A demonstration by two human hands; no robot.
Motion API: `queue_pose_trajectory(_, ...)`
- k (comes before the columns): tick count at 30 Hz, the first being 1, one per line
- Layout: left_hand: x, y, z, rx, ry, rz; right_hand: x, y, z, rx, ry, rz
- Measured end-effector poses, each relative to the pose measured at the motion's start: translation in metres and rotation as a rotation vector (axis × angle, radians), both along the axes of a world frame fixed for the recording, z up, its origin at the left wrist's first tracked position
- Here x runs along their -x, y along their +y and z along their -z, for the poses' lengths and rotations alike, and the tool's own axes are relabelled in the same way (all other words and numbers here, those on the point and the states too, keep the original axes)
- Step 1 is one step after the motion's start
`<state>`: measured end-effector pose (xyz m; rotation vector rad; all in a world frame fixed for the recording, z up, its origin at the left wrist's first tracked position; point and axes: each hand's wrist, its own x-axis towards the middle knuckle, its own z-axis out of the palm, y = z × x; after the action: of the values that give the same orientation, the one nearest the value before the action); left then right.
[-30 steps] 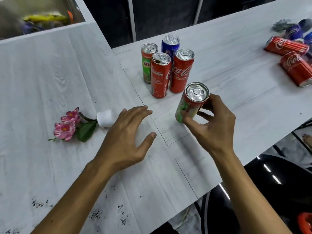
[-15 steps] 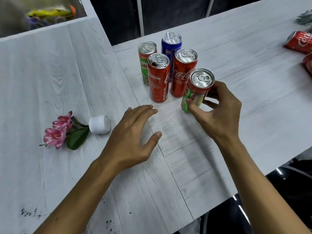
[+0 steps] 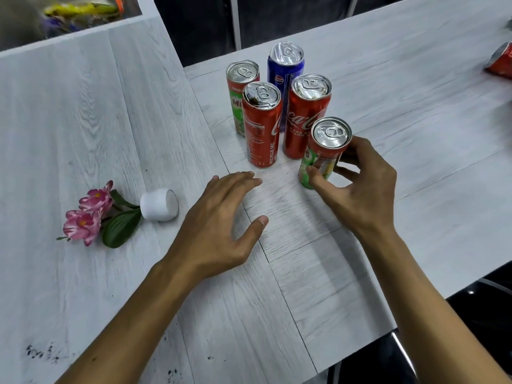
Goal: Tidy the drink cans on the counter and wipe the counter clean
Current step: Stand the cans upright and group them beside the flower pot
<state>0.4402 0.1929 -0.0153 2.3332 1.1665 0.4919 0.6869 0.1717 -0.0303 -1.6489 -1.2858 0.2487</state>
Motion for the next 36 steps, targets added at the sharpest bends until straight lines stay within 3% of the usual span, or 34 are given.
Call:
queue_pose_trajectory(19,0.0,-0.005,0.0,0.017,0.008,-0.003,-0.003,-0.027,0.0,0.172,-0.034,0.024)
queue_pose_trajectory(27,0.01,-0.016,0.001,0.042,0.034,-0.003,0.024,-0.073,0.01,0.409,-0.188,0.025)
queue_pose_trajectory(36,0.025,-0.034,0.001,0.025,0.038,0.013,0.059,-0.098,0.004,0.445,-0.36,-0.118)
